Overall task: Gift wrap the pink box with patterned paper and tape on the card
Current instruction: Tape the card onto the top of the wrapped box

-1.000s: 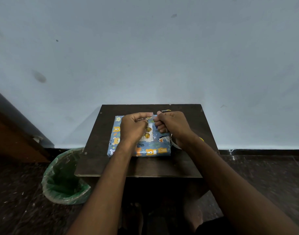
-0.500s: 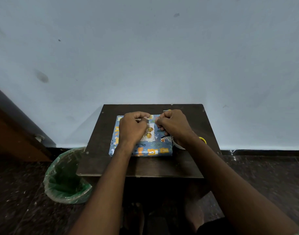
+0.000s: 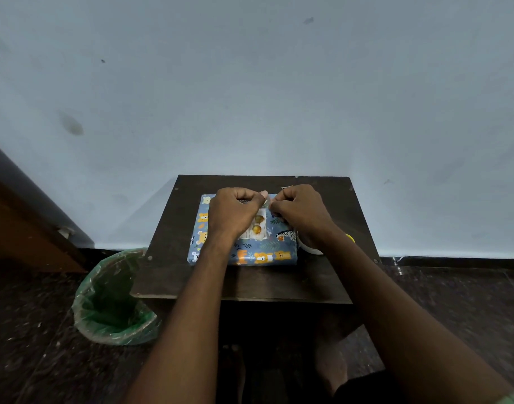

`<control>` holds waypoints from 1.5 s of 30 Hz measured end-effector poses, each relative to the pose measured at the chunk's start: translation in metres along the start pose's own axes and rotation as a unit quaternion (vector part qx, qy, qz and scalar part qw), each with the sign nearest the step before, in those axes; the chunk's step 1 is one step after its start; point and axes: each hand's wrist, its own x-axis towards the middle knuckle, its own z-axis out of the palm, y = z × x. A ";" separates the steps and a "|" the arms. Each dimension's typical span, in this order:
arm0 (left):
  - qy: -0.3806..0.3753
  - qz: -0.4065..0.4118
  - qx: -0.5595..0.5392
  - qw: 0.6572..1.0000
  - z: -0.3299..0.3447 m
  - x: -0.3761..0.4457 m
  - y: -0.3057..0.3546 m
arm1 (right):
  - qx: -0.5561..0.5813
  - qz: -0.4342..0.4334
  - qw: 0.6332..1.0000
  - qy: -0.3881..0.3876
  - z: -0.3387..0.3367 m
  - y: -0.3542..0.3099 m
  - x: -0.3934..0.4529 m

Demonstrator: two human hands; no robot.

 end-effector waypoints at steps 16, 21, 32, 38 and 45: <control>0.012 0.012 0.046 0.999 0.002 0.004 -0.005 | -0.028 -0.001 1.000 0.010 0.000 -0.001 0.000; 0.048 0.001 0.087 0.995 0.008 0.002 -0.004 | -0.057 0.014 0.998 0.018 0.002 -0.002 0.004; 0.076 -0.042 0.159 0.983 0.016 -0.001 0.002 | -0.095 0.083 0.992 0.021 0.011 -0.011 0.019; 0.075 -0.052 0.146 0.985 0.015 0.000 0.001 | -0.069 0.131 0.989 0.021 0.013 -0.012 0.021; 0.098 -0.040 0.151 0.983 0.020 0.000 -0.004 | -0.102 0.168 0.980 0.032 0.010 -0.008 0.022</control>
